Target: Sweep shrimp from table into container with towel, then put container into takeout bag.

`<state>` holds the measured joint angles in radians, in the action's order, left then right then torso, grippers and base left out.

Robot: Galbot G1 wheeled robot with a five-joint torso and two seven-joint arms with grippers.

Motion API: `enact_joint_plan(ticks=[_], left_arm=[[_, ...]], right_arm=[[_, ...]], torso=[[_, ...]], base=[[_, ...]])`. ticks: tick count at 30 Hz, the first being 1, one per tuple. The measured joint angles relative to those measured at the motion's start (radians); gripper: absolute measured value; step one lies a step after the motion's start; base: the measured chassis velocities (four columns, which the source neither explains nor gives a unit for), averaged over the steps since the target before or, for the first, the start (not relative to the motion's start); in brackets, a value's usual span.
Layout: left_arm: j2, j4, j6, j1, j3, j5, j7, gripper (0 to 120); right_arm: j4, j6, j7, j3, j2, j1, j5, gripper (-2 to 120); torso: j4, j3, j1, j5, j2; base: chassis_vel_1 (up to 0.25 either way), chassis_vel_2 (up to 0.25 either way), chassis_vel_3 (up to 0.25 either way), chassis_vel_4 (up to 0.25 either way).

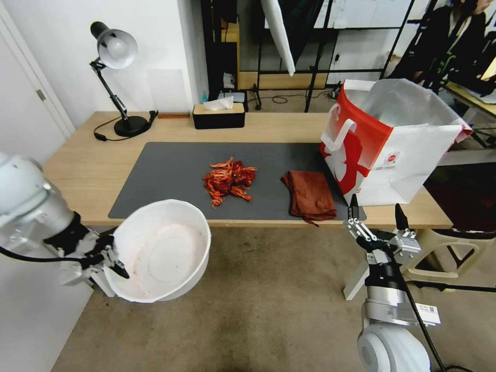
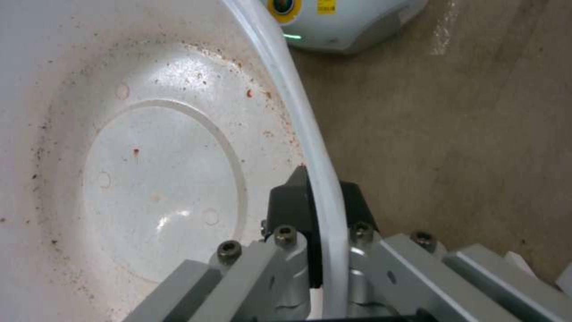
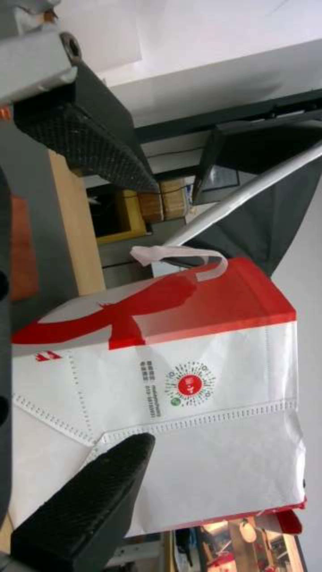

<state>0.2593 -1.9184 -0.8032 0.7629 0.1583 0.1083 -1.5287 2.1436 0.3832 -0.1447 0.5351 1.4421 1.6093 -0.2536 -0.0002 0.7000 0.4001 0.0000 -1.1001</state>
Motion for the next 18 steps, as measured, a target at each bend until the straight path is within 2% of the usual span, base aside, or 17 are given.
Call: enact_joint_plan(ticks=[4,13,16,17,18], left_arm=[[0.046,0.007,-0.008,0.053,0.031,-0.051,0.000,0],[0.081,0.011,-0.017,0.109,0.070,-0.096,0.000,0],[0.122,-0.001,-0.018,0.203,0.121,-0.158,0.000,0],[0.122,-0.001,-0.018,0.203,0.121,-0.158,0.000,0],[0.139,-0.010,-0.019,0.233,0.135,-0.180,0.000,0]], right_arm=[[0.001,-0.009,-0.002,0.001,-0.003,-0.006,-0.002,100],[-0.003,-0.015,-0.004,0.001,-0.003,-0.011,-0.002,100],[-0.005,-0.022,-0.005,-0.003,-0.002,-0.016,-0.001,100],[-0.005,-0.022,-0.005,-0.003,-0.002,-0.016,-0.001,100],[-0.005,-0.026,-0.005,-0.004,-0.002,-0.018,0.000,100]], torso=[[0.0003,0.000,0.000,0.0000,0.000],[0.0002,0.000,0.000,0.0000,0.000],[0.0003,0.000,0.000,0.0000,0.000],[0.0003,0.000,0.000,0.0000,0.000],[0.0004,0.000,0.000,0.0000,0.000]], base=[[0.000,0.000,0.000,0.000],[0.000,0.000,0.000,0.000],[0.000,0.000,0.000,0.000],[0.000,0.000,0.000,0.000],[0.000,0.000,0.000,0.000]])
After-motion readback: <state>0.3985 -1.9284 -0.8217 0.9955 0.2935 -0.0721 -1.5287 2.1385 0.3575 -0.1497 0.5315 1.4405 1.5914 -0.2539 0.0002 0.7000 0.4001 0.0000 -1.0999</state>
